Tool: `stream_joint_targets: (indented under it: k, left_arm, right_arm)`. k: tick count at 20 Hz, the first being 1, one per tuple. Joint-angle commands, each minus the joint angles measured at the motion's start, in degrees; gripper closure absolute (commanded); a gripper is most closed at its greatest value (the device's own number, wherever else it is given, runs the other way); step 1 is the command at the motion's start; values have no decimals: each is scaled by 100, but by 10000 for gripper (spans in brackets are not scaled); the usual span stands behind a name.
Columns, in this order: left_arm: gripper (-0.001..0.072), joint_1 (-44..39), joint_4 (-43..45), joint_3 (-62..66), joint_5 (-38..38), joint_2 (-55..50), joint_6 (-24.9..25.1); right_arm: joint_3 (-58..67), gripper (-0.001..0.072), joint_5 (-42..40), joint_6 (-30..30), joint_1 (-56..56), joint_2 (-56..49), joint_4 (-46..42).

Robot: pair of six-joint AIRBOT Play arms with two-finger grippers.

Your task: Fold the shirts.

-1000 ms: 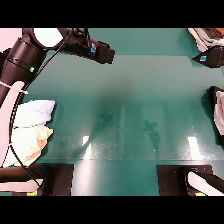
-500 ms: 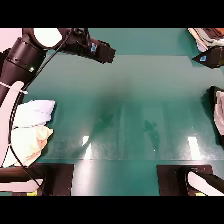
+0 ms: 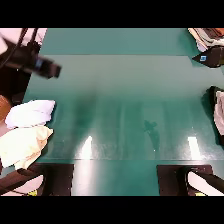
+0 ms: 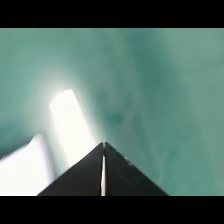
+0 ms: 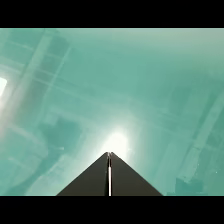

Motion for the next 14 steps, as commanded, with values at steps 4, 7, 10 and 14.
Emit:
stream_joint_targets:
  k: [4, 7, 10, 14]
  left_arm:
    - [41, 1353, 715, -2627, 575, 542, -485]
    - [42, 1797, 737, -3407, 1495, 542, -898]
    - [42, 2017, 741, -3707, 1873, 542, -1226]
    - [678, 2017, 723, -3700, 1740, 542, -1274]
  right_arm:
    - [-2, 694, -24, 2, -4, 0, 0]
    - [-2, 694, -13, 2, -4, 0, 0]
    - [-2, 694, -11, 2, -4, -11, -2]
    - [-4, 694, -15, 2, -4, -11, 0]
